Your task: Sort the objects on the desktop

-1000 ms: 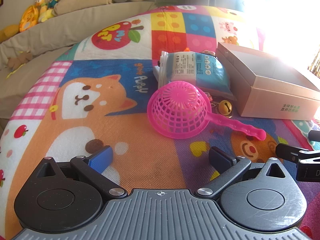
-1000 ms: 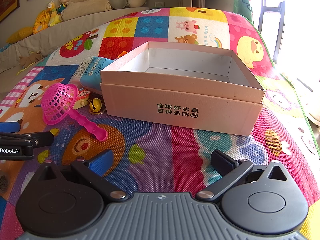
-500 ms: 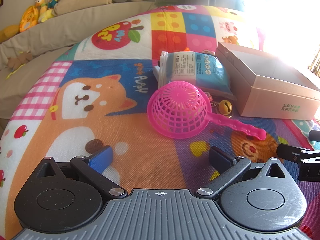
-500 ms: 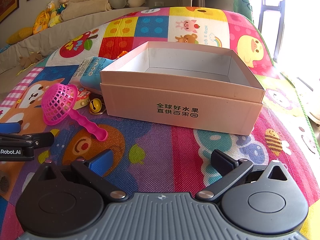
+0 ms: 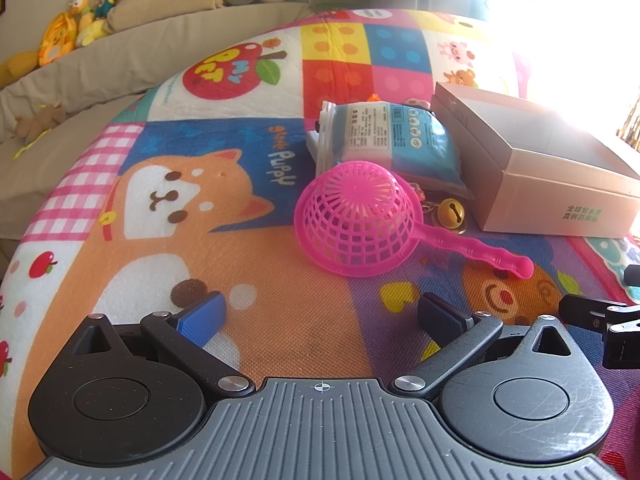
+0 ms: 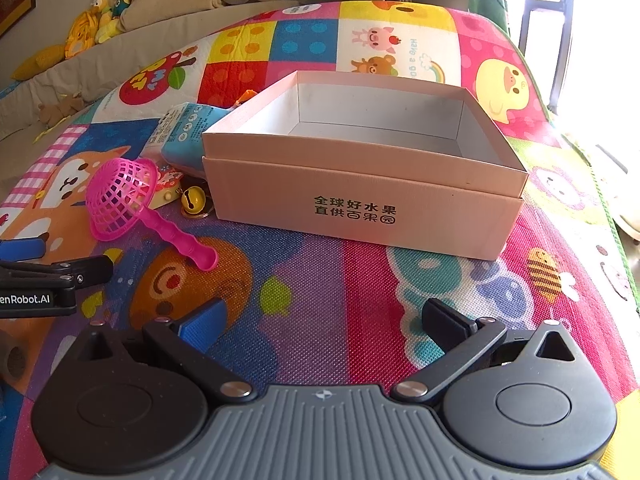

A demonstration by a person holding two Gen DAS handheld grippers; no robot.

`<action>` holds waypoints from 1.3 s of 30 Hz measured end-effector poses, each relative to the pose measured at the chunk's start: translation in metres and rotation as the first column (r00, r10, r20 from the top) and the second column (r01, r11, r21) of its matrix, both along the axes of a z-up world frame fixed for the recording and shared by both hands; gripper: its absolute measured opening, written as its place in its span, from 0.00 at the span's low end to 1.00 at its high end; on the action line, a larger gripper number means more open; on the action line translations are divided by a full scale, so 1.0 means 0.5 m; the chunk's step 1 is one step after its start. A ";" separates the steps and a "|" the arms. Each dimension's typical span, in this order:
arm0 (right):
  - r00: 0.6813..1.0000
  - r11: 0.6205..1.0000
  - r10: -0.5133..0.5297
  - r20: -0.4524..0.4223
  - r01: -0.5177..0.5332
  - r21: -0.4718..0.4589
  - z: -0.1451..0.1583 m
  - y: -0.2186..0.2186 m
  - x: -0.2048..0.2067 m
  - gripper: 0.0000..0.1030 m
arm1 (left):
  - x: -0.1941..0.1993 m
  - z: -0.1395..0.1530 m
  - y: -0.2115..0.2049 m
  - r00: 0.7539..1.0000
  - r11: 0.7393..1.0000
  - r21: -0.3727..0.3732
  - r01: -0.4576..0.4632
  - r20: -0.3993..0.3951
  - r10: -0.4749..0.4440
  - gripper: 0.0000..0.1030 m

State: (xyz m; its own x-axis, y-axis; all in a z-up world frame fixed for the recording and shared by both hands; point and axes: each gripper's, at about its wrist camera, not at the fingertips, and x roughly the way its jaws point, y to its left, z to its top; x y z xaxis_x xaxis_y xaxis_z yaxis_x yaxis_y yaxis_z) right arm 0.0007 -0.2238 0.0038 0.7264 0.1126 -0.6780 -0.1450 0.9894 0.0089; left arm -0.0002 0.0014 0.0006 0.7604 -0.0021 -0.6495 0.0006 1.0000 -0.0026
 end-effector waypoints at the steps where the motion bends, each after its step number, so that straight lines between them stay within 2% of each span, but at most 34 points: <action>1: 1.000 1.000 -0.004 -0.005 0.004 -0.001 0.001 0.000 -0.001 1.00 | 0.000 0.000 -0.001 1.000 1.000 0.000 0.000 0.000 0.000 1.00; 13: 1.000 1.000 0.008 -0.026 -0.008 -0.007 0.002 0.001 -0.009 1.00 | 0.004 -0.001 -0.002 1.000 1.000 0.009 0.003 -0.016 -0.003 1.00; 19: 0.998 0.997 0.055 -0.017 -0.055 0.048 0.011 -0.024 -0.011 1.00 | 0.010 0.005 0.006 0.998 0.999 0.005 0.043 -0.037 -0.042 1.00; 22: 0.990 1.000 0.016 0.138 -0.014 -0.015 0.055 -0.037 -0.024 1.00 | 0.012 0.012 0.014 0.996 0.996 -0.020 0.084 -0.028 -0.085 1.00; 24: 0.963 0.997 -0.034 0.266 0.053 -0.062 0.099 -0.048 -0.023 1.00 | 0.013 0.020 0.013 0.996 0.996 -0.030 0.085 -0.004 -0.085 1.00; 26: 0.945 0.989 -0.093 0.314 0.123 -0.076 0.132 -0.058 0.008 1.00 | 0.015 0.028 0.010 0.997 0.996 -0.027 0.082 0.015 -0.081 1.00; 28: 0.950 0.986 -0.128 0.285 0.152 -0.064 0.142 -0.066 0.059 1.00 | 0.018 0.039 0.009 0.996 0.996 -0.032 0.083 0.029 -0.082 1.00; 31: 0.974 0.987 -0.149 0.173 0.157 -0.036 0.119 -0.080 0.151 1.00 | 0.017 0.048 0.015 0.996 0.996 -0.035 0.081 0.043 -0.079 1.00; 33: 0.981 0.989 -0.139 0.136 0.144 -0.024 0.099 -0.082 0.192 1.00 | 0.012 0.051 0.023 0.996 0.997 -0.028 0.078 0.046 -0.076 1.00; 39: 0.985 0.997 -0.063 0.162 0.070 -0.035 0.082 -0.023 0.237 1.00 | 0.021 0.060 0.035 0.996 0.996 -0.047 0.078 0.045 -0.076 1.00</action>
